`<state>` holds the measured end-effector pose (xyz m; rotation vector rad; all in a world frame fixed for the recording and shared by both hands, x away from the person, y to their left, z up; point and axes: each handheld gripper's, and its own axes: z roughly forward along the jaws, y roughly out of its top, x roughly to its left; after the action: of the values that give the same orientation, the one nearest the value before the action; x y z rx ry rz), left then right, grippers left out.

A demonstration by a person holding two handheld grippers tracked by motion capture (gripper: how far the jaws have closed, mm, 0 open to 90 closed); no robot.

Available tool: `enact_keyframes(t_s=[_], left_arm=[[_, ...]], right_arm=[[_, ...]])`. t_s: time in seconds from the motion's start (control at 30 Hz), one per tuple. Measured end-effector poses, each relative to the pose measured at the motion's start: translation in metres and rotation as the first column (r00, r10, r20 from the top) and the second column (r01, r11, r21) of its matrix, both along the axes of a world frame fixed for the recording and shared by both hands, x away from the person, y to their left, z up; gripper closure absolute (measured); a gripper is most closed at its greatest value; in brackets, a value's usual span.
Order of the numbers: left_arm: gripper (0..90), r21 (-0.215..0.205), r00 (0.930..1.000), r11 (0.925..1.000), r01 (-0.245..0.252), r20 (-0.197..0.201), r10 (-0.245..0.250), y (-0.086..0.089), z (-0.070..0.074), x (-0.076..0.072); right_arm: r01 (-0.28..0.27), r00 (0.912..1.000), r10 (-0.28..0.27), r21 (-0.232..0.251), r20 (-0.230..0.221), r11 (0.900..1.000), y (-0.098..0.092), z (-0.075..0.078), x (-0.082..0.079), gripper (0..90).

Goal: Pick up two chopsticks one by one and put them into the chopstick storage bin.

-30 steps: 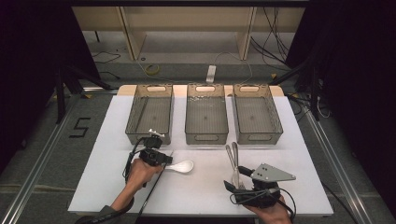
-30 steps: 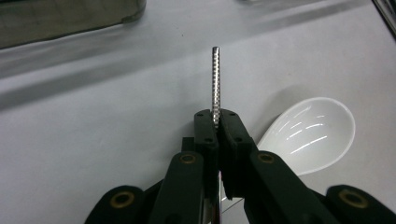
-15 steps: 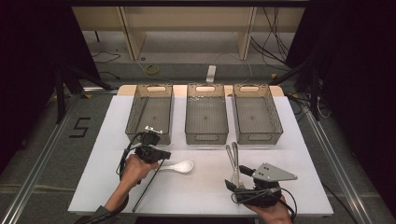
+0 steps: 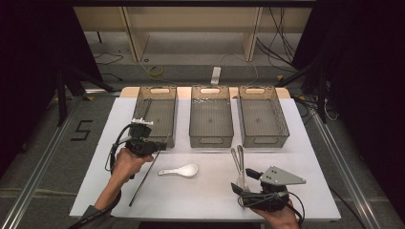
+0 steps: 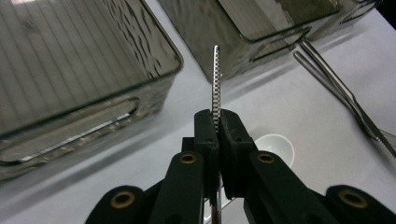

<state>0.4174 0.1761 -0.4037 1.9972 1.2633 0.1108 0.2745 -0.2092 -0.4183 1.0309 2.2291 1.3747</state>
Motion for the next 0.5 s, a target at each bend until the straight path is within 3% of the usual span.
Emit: enact_keyframes(t_s=[0.5], left_arm=[[86.1, -0.015, 0.9929, 0.9985, -0.052, 0.106, 0.054, 0.017, 0.044, 0.029]], right_arm=[[0.003, 1.0, -0.003, 0.001, -0.003, 1.0, -0.001, 0.0, 0.0, 31.0]])
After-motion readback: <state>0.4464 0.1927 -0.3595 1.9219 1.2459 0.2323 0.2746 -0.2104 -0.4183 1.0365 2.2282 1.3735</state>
